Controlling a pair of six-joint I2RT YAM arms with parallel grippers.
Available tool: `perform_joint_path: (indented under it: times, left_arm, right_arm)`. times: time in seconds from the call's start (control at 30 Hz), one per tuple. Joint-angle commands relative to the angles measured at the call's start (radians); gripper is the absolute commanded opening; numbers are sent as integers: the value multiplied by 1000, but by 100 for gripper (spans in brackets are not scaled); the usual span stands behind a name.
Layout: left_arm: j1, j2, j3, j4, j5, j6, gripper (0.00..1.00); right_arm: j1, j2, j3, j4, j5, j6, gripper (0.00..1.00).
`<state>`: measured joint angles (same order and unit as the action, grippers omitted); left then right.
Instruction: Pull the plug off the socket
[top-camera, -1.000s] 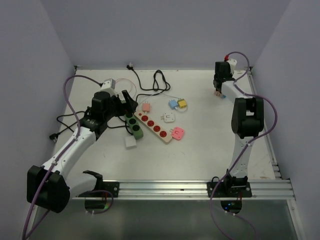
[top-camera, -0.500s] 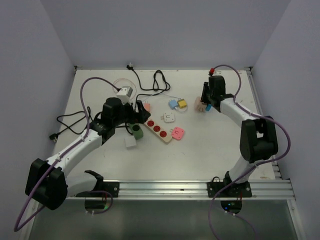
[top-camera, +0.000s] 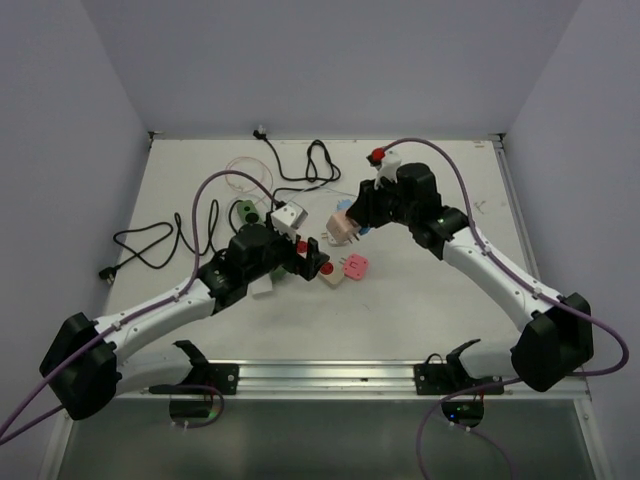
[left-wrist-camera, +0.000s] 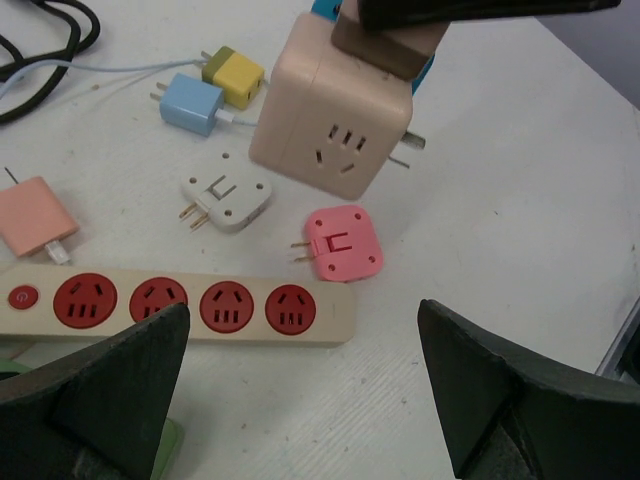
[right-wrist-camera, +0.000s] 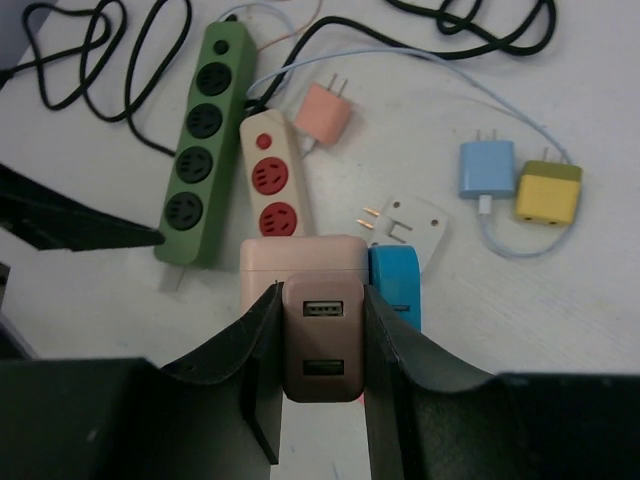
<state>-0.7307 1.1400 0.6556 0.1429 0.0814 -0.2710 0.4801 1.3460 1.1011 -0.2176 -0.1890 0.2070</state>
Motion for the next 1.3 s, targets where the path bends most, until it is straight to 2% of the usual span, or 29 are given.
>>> perform_joint_path:
  times: [0.0,0.4,0.8,0.9,0.93,1.0,1.03,1.1,1.13,1.2,1.27]
  left_arm:
    - [-45,-42,-19,132,-77,96,99]
    - [-127,52,25,164,-192,187,97]
    - [-151,96,38,210,-166,174,89]
    - [-153,113,35,218,-164,174,81]
    - [-154,121,33,219,-164,173,71]
    - [-154,125,30,222,-167,167,60]
    - [-154,130,29,222,-167,167,44]
    - [-156,133,22,216,-173,159,30]
    - [-156,135,21,213,-175,158,16]
    - [-156,136,13,204,-184,144,0]
    - [-156,147,15,178,-192,127,0]
  right_arm:
    - [40,-45,-9,-9,-122,-14,0]
    - [138,-59,-10,-46,-147,-49,0]
    - [170,-53,-1,-45,-132,-49,0]
    - [176,-53,5,-48,-138,-46,0]
    - [178,-53,9,-49,-138,-46,0]
    - [180,-56,11,-52,-138,-47,0]
    - [180,-57,13,-54,-135,-47,0]
    - [181,-59,17,-62,-132,-47,0]
    - [181,-59,19,-65,-132,-47,0]
    - [181,-65,23,-71,-121,-47,0]
    - [181,-70,31,-77,-106,-46,0]
